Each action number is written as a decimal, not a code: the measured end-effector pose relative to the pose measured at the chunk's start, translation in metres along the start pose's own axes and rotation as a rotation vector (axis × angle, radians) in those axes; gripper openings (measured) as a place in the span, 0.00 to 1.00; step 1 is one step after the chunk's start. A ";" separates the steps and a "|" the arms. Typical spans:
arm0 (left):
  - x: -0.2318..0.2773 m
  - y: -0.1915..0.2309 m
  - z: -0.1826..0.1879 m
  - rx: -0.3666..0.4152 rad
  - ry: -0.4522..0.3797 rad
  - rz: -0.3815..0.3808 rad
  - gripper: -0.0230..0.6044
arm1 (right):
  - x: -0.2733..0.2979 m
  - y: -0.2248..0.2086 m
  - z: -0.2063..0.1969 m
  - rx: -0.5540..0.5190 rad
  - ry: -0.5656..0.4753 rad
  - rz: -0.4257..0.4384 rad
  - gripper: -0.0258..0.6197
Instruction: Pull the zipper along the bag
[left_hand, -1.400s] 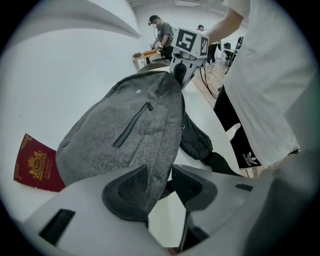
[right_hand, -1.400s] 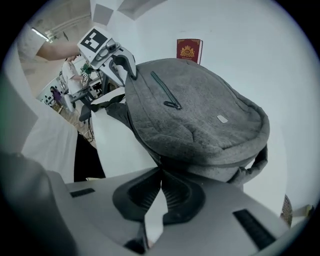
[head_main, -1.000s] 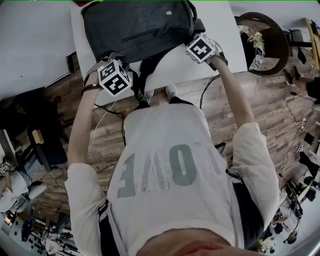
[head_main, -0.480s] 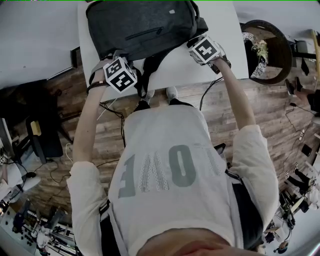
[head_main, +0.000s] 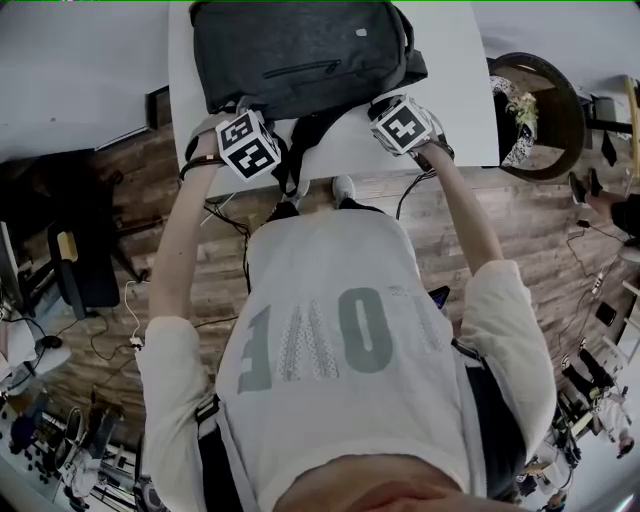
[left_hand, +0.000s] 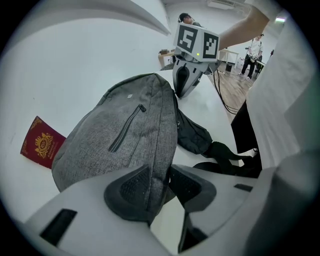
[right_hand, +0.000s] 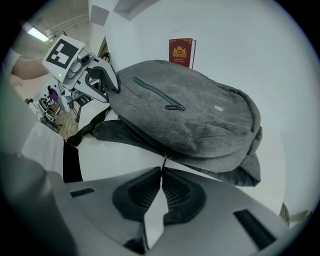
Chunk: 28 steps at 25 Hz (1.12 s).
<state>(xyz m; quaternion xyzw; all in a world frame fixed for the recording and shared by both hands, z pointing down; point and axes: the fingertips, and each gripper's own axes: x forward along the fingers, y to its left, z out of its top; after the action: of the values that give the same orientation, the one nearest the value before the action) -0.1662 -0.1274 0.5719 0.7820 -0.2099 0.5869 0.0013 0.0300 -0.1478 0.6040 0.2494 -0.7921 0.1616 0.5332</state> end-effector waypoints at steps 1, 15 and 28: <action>0.000 0.000 0.000 0.001 -0.002 0.002 0.26 | 0.000 0.005 0.002 -0.004 -0.001 -0.003 0.09; -0.003 -0.001 -0.002 0.012 -0.013 0.017 0.26 | 0.007 0.049 0.025 -0.009 -0.007 0.038 0.09; -0.005 0.000 -0.001 0.027 -0.032 0.029 0.26 | 0.013 0.080 0.058 -0.213 0.039 0.014 0.09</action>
<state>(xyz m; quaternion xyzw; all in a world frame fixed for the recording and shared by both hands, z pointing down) -0.1676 -0.1253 0.5677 0.7880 -0.2132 0.5772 -0.0214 -0.0637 -0.1150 0.5954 0.1827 -0.7960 0.0851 0.5707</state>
